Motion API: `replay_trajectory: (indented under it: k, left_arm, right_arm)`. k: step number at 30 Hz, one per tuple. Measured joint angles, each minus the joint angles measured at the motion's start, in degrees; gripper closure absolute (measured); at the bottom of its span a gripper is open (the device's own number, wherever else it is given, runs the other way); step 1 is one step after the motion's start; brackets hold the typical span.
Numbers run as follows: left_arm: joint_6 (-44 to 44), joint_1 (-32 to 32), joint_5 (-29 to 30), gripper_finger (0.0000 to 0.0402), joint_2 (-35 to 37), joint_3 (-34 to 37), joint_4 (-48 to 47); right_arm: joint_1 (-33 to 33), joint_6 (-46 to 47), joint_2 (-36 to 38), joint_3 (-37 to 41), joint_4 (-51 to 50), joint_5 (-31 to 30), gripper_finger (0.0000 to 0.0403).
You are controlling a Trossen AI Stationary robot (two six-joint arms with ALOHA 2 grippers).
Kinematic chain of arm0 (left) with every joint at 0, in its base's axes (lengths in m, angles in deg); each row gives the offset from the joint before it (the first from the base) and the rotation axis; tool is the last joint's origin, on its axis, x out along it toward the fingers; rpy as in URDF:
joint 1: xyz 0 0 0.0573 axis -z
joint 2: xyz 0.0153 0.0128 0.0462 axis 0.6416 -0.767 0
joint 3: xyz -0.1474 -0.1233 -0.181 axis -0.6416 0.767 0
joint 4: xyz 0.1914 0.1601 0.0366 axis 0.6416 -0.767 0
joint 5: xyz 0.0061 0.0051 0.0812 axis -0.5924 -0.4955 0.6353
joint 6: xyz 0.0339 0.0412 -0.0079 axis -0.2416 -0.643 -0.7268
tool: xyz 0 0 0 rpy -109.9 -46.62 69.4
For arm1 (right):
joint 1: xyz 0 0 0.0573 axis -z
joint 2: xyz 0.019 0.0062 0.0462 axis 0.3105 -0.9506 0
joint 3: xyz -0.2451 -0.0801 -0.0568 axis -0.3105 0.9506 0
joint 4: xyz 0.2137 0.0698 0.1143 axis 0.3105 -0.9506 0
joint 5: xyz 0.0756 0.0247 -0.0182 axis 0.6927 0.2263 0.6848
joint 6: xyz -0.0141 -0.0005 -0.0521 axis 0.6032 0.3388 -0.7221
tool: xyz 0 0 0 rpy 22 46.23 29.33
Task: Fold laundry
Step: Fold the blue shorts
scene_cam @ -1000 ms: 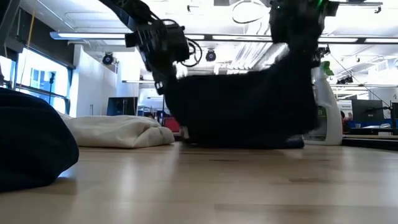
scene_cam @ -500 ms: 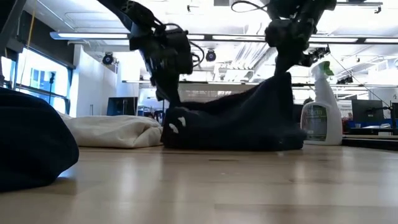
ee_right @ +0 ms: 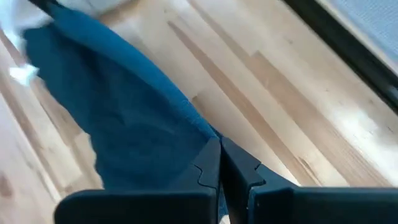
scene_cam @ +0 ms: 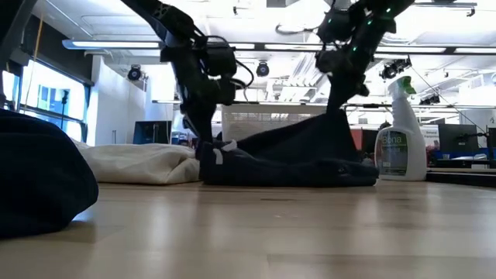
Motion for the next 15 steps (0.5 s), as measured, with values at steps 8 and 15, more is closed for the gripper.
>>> replay_trajectory:
  k: [8,15]
  left_arm:
    - [-0.57,0.55,-5.71,0.0401,0.49,-0.07,-2.25]
    - [0.73,0.65,-0.85,0.0400,-2.25,-0.07,1.39]
  right_arm:
    - [0.00,-2.52,-8.04,0.02,-1.70,0.00,0.0397]
    - [0.66,0.13,-11.91,0.04,-2.47,-0.62,0.0322]
